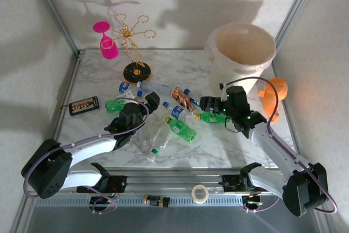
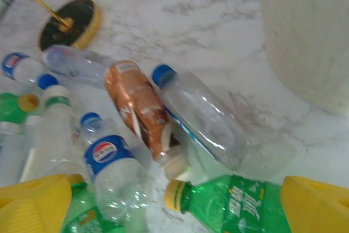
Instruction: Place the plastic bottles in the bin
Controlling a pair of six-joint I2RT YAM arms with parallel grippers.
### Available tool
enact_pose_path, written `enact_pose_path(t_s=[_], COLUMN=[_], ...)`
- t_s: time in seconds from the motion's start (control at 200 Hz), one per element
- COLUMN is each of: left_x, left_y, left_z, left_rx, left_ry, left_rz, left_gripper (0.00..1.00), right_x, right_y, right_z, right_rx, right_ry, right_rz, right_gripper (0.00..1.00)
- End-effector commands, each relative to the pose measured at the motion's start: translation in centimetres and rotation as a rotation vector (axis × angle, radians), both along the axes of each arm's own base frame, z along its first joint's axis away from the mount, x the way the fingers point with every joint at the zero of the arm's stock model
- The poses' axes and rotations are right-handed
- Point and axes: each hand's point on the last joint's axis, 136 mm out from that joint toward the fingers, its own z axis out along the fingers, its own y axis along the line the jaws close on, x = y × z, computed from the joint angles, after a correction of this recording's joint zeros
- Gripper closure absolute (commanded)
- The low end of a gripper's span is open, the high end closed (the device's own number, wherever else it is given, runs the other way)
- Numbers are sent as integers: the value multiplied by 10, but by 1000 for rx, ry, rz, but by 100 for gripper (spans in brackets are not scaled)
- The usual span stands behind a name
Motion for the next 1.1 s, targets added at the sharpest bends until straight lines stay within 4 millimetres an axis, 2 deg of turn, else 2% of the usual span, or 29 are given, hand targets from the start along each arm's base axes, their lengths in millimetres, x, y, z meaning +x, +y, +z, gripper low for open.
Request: enact_pose_path(t_s=[0.0, 0.095, 0.21, 0.335, 0.491, 0.596, 0.786, 1.097], left_x=[7, 7, 5, 2, -1, -2, 1, 3], left_y=[-10, -13, -15, -14, -12, -10, -12, -19], left_z=[13, 9, 5, 2, 0, -1, -3, -7], left_rx=[-62, -62, -58, -55, -49, -44, -44, -51], left_ry=[-22, -8, 8, 20, 24, 24, 22, 32], left_rz=[-25, -43, -54, -59, -58, -55, -56, -78], left_gripper=[0, 0, 1, 0, 0, 0, 1, 0], right_x=[8, 15, 19, 29, 32, 26, 8, -25], right_y=[-5, -3, 11, 4, -7, -17, -24, -30], right_z=[-13, -30, -50, -62, -82, -90, -90, -95], right_rx=[-19, -38, -22, -30, -54, -66, -74, -30], right_ry=[2, 25, 80, 90, 157, 197, 221, 298], right_rz=[-53, -48, 5, -29, -60, -85, -92, -107], right_gripper=[1, 1, 1, 1, 1, 1, 1, 1])
